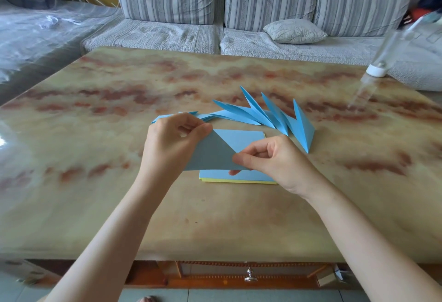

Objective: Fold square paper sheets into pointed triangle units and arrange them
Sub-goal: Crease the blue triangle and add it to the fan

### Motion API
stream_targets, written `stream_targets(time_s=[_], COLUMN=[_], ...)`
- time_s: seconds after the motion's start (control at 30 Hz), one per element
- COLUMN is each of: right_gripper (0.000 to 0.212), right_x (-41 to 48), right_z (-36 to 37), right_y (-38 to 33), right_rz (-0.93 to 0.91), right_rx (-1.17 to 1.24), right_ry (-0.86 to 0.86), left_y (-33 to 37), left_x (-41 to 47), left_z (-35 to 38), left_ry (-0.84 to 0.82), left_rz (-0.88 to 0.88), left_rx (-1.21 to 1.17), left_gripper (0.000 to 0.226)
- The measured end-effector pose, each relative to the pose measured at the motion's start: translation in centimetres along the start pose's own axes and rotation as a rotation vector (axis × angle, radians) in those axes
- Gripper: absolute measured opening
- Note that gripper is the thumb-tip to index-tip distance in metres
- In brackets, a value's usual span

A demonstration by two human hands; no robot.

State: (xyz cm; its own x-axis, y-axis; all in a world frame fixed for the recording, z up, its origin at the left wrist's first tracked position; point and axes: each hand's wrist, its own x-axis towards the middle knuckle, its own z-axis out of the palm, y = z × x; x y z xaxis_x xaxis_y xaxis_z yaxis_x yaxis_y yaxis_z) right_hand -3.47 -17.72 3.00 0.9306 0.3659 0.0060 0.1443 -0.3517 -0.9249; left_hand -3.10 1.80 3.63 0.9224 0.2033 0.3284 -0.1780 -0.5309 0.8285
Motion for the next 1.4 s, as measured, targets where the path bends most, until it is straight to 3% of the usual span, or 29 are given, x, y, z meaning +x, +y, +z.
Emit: stream_targets(time_s=[0.37,0.77,1.17,1.4], right_gripper=[0.024,0.046,0.014,0.009], right_x=[-0.1,-0.2,0.0,0.2], right_z=[-0.3,0.1,-0.8,-1.3], right_y=[-0.1,-0.2,0.4,0.2], right_rz=[0.044,0.019,0.020,0.082], right_rx=[-0.110,-0.167,-0.193,-0.107], right_ry=[-0.010,-0.015,-0.065,-0.121], left_y=[-0.2,-0.2,-0.4,-0.4], left_x=[-0.1,-0.1,0.4,0.0], left_z=[0.2,0.1,-0.2,0.0], left_ry=[-0.006,-0.001,0.014,-0.003], left_rz=[-0.045,-0.048,-0.019,0.003], left_rx=[0.052,0.069,0.060,0.057], left_gripper=[0.007,0.007,0.006,0.006])
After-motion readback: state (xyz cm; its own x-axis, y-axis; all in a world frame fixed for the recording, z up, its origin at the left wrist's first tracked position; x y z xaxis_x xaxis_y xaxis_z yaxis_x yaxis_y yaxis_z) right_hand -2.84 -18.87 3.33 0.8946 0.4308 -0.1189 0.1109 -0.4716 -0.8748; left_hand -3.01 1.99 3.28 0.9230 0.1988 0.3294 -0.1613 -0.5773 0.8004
